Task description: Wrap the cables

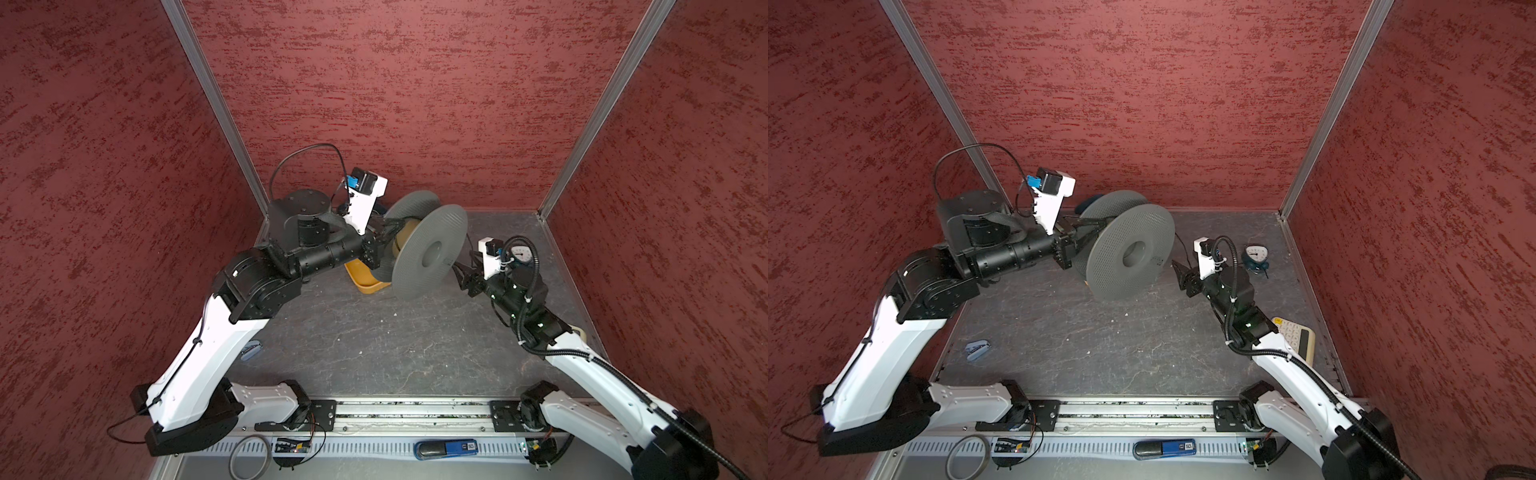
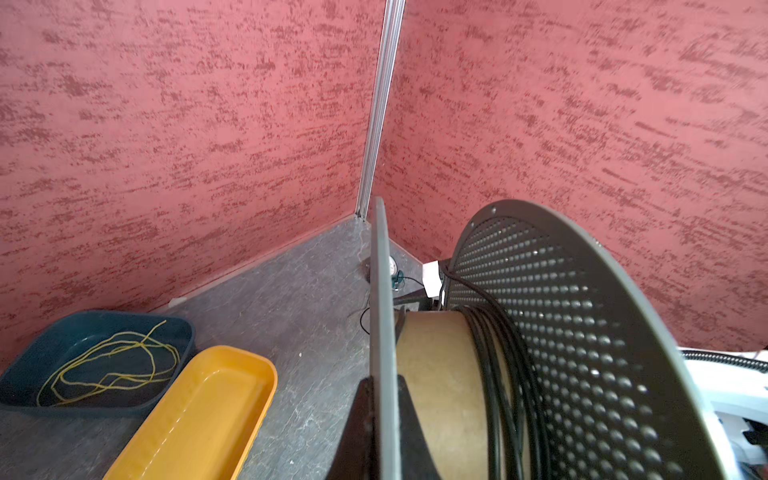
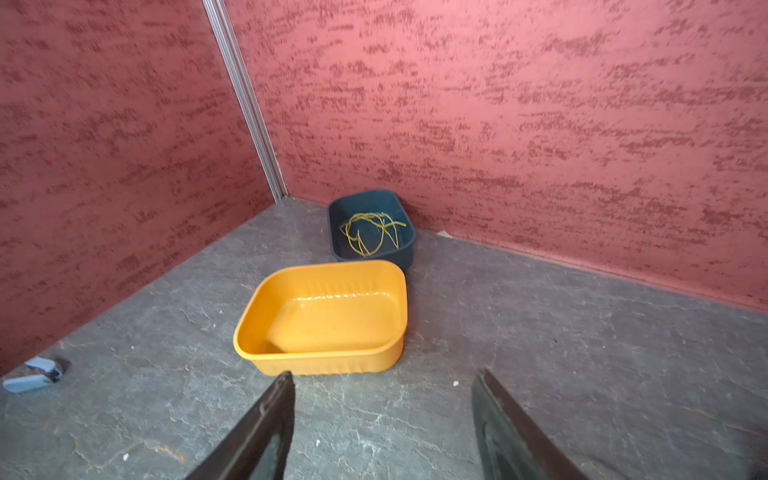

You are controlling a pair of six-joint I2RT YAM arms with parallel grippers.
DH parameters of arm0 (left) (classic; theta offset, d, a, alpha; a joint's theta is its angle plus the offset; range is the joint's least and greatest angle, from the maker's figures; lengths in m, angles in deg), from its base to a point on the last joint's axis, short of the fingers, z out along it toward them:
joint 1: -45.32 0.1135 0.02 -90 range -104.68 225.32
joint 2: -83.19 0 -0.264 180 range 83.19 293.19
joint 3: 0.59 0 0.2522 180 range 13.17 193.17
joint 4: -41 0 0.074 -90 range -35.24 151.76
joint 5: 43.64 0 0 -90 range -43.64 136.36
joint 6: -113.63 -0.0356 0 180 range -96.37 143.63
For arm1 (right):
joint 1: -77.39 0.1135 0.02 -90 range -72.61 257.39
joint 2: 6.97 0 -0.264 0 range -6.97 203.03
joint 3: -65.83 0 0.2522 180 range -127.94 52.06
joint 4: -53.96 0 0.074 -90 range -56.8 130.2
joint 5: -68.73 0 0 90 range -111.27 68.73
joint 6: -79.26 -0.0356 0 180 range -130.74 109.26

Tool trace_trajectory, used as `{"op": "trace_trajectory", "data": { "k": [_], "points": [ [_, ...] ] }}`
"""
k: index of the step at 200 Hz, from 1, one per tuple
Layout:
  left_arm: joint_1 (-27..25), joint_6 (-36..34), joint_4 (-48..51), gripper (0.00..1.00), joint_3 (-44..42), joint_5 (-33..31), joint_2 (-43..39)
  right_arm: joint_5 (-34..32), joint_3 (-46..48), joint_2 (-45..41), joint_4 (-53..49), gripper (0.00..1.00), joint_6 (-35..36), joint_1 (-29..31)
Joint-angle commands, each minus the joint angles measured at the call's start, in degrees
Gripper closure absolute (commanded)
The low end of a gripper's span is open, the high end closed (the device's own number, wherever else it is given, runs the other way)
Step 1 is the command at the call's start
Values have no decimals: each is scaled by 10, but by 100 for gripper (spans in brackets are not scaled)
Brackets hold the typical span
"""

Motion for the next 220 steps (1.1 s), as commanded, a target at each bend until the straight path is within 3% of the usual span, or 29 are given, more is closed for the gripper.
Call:
{"op": "trace_trajectory", "data": {
  "k": [1,50,104,124,153,168,220],
  "points": [
    [6,20,-53,100,36,20,-10,-2,6,-21,-2,29,-3,0],
    [8,27,-56,100,76,17,-18,35,-16,-36,-19,19,2,2],
    [8,27,-47,100,115,11,-24,58,-62,-20,-31,21,6,10],
    [9,28,-47,100,119,4,-31,83,-75,-13,-29,27,10,15],
    [8,29,-50,100,110,-6,-42,126,-99,17,-22,52,14,22],
    [8,29,-49,100,101,-9,-45,147,-110,40,-18,54,13,32],
    [9,19,-41,100,83,-40,-45,111,-95,67,-3,29,-1,50]
  ]
}}
